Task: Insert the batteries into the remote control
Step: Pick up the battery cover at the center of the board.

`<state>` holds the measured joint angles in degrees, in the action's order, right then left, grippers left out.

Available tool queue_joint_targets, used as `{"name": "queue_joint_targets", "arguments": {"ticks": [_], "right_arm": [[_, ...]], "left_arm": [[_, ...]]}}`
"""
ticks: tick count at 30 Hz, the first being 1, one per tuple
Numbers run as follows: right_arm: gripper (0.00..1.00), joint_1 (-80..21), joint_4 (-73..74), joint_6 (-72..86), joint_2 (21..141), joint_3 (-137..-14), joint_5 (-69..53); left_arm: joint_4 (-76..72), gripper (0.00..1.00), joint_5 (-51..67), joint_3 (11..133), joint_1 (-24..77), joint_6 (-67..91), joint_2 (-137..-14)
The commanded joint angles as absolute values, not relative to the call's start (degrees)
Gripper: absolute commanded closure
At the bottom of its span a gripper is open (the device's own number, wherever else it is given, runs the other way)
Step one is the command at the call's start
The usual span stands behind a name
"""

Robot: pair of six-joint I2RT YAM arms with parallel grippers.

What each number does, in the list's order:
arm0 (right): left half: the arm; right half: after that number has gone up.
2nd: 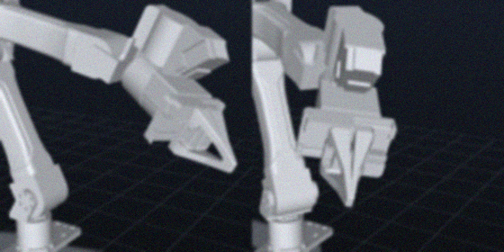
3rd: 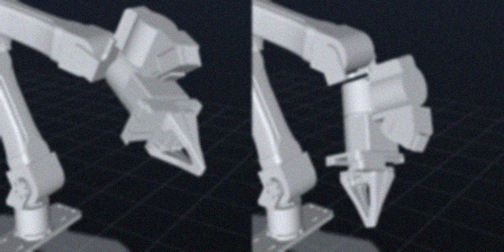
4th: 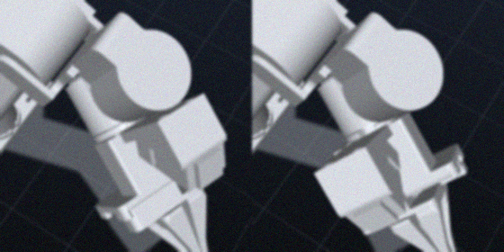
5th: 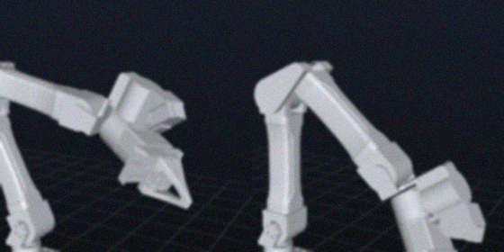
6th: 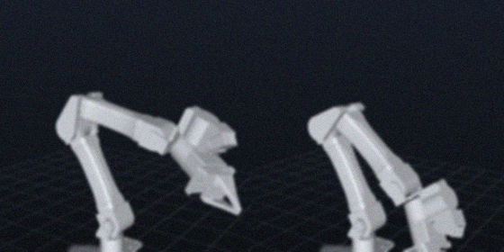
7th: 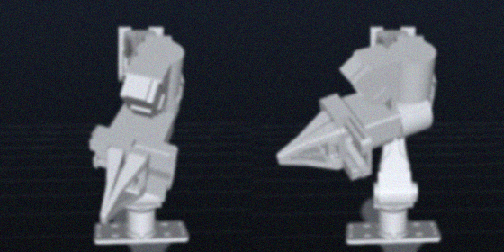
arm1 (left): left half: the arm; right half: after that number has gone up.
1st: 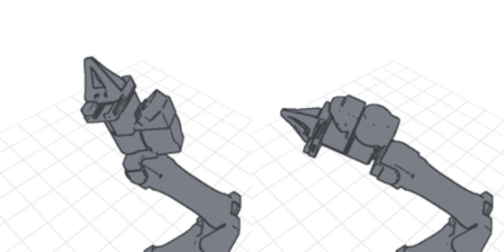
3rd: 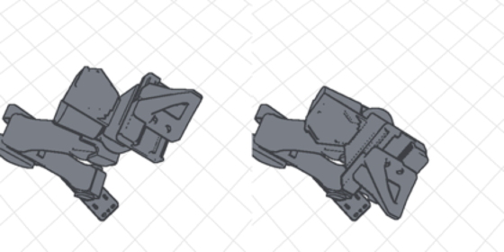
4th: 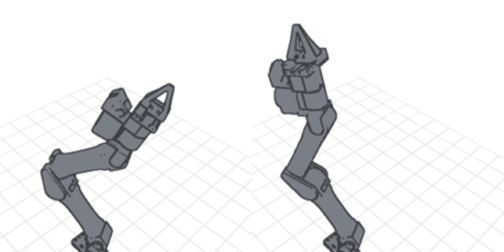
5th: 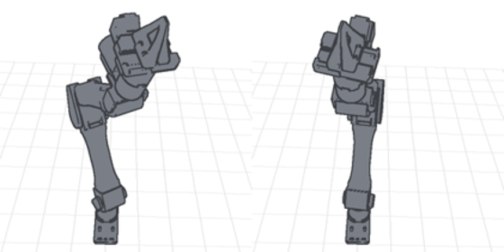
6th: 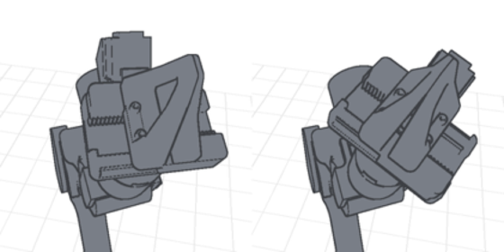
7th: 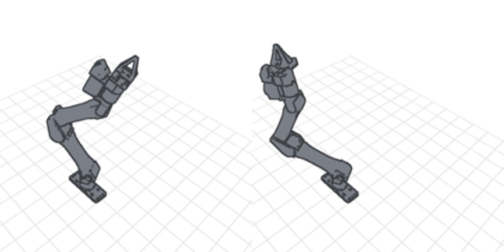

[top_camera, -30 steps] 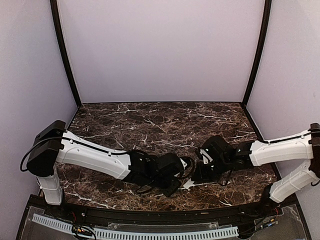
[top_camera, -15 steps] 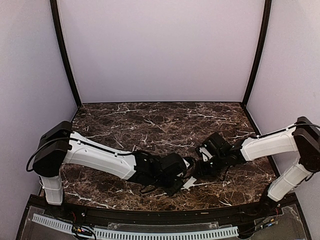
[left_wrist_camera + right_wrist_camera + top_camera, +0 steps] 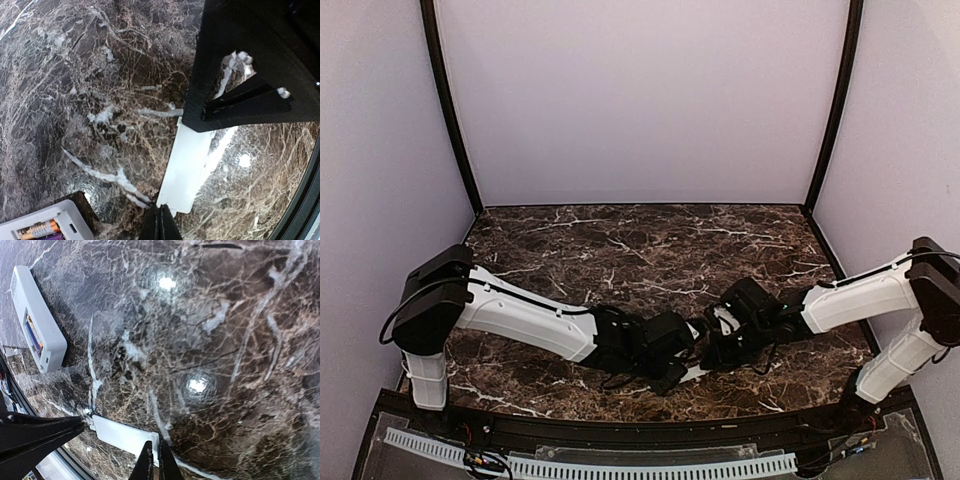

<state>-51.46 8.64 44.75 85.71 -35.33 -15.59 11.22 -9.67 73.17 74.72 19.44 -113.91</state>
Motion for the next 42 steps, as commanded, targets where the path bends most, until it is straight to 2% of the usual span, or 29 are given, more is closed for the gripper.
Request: {"name": "queue_joint_targets", "arguments": {"ticks": [1,19,36,42], "right_arm": [[0.95,-52.5,7.9,47.2,85.9,-35.3,-15.8],[0.94,-53.3,11.5,47.9,83.4,-35.8,-12.2],[0.93,-53.2,11.9,47.4,83.4,-36.0,-12.5],[0.88,-53.2,11.0,46.9,83.1,-35.5,-14.0]], "left_arm": [[11.9,1.0,-8.7,74.0,74.4,19.1,-115.4],[14.0,1.0,-8.5,77.0,74.5,18.4,-114.7],[13.6,1.0,-4.1,71.4,74.5,21.9,-114.7],[14.2,1.0,-4.0,69.3,74.5,22.6,-114.6]]}}
